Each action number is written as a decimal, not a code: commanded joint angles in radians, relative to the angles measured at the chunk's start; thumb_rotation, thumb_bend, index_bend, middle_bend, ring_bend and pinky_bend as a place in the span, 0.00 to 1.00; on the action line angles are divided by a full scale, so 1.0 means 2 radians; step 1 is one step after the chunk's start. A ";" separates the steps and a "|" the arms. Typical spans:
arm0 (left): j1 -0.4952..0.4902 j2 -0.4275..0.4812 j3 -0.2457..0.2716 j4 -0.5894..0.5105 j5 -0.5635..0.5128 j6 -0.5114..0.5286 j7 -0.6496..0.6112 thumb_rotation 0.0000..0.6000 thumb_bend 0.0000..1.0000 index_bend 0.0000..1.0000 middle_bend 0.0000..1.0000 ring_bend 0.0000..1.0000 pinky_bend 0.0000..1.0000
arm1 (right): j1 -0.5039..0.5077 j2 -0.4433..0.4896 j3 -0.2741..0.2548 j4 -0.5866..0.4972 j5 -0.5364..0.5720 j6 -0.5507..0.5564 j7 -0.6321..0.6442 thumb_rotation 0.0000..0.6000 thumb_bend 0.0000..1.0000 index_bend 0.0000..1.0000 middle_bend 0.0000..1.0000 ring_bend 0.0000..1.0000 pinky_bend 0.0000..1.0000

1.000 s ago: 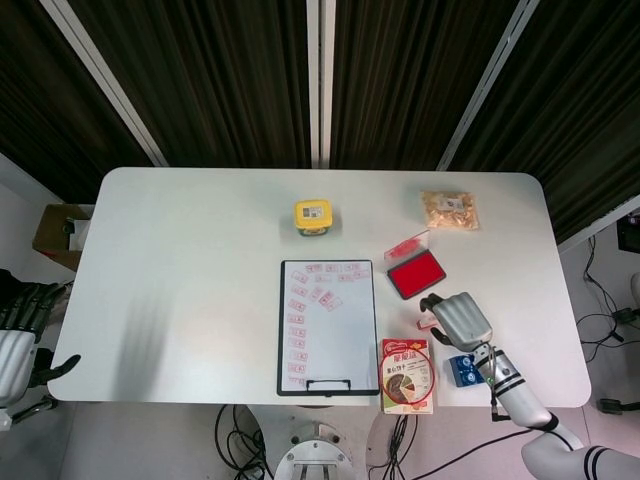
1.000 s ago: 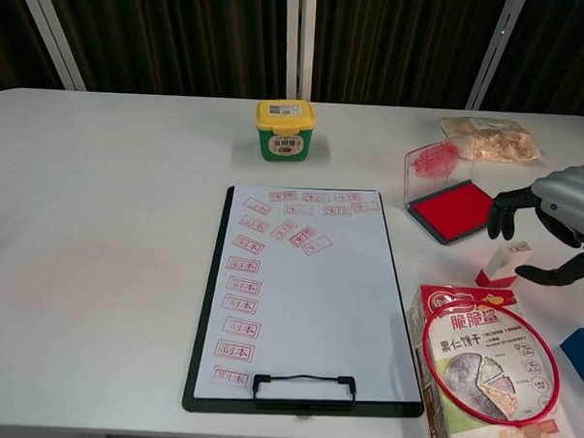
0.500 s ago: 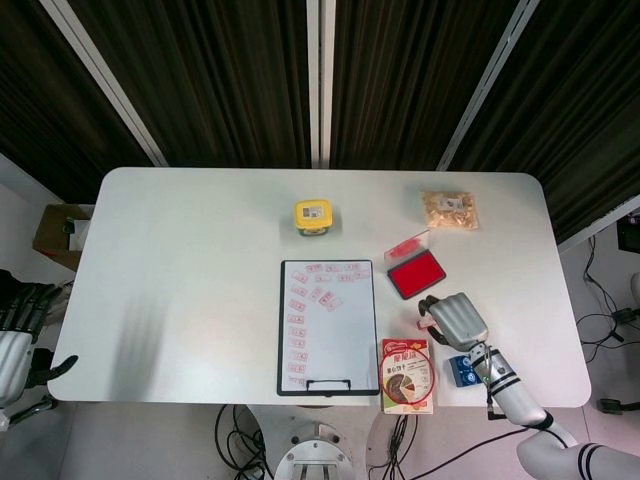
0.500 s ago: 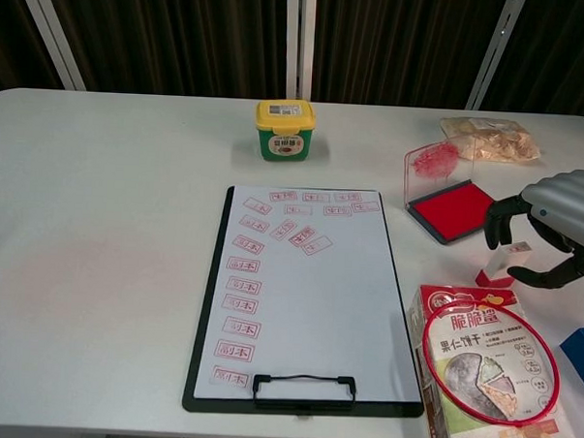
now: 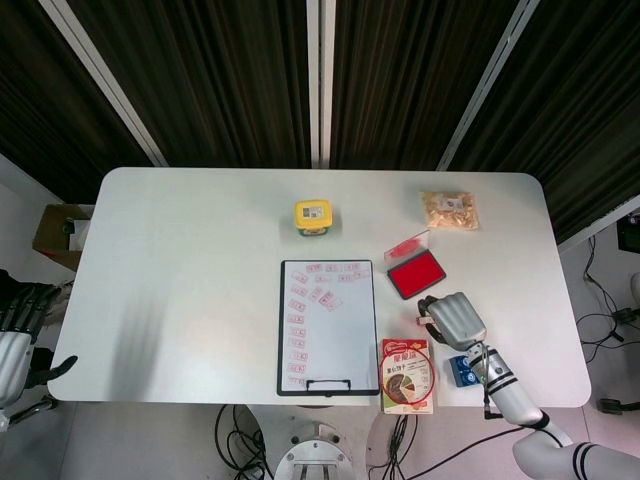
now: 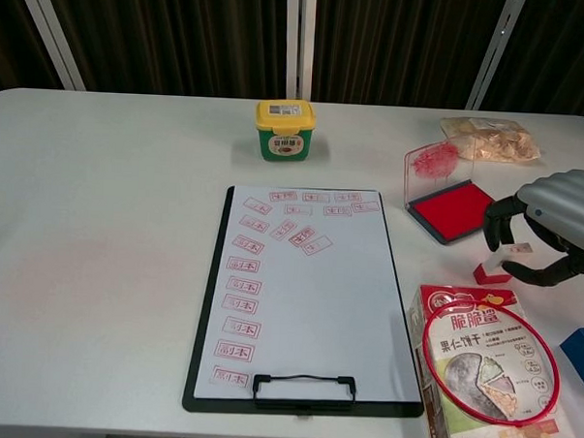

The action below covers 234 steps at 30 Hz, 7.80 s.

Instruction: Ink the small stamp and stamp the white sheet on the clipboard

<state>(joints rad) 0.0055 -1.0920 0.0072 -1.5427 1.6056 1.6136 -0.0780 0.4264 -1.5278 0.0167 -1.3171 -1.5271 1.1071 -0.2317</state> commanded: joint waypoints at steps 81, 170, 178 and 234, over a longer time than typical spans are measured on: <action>-0.008 0.000 -0.003 0.008 -0.010 -0.015 -0.026 1.00 0.00 0.10 0.09 0.07 0.16 | 0.131 0.096 0.037 -0.025 -0.017 -0.029 0.197 1.00 0.50 1.00 0.87 0.93 1.00; 0.006 -0.001 0.001 0.050 -0.014 -0.009 -0.079 1.00 0.00 0.10 0.09 0.07 0.16 | 0.267 -0.173 0.092 0.039 0.388 -0.091 -0.237 1.00 0.52 1.00 0.88 0.93 1.00; 0.006 0.000 0.001 0.051 -0.014 -0.008 -0.080 1.00 0.00 0.10 0.09 0.07 0.16 | 0.266 -0.180 0.088 0.047 0.389 -0.094 -0.242 1.00 0.52 1.00 0.88 0.93 1.00; 0.000 -0.001 0.007 0.011 0.004 -0.009 -0.031 1.00 0.00 0.10 0.09 0.07 0.16 | 0.067 0.039 -0.042 -0.054 0.137 -0.027 -0.010 1.00 0.51 1.00 0.88 0.93 1.00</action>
<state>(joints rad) 0.0056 -1.0948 0.0209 -1.5198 1.6137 1.5948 -0.1401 0.5719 -1.4340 -0.0661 -1.4437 -1.2405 1.0559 -0.2651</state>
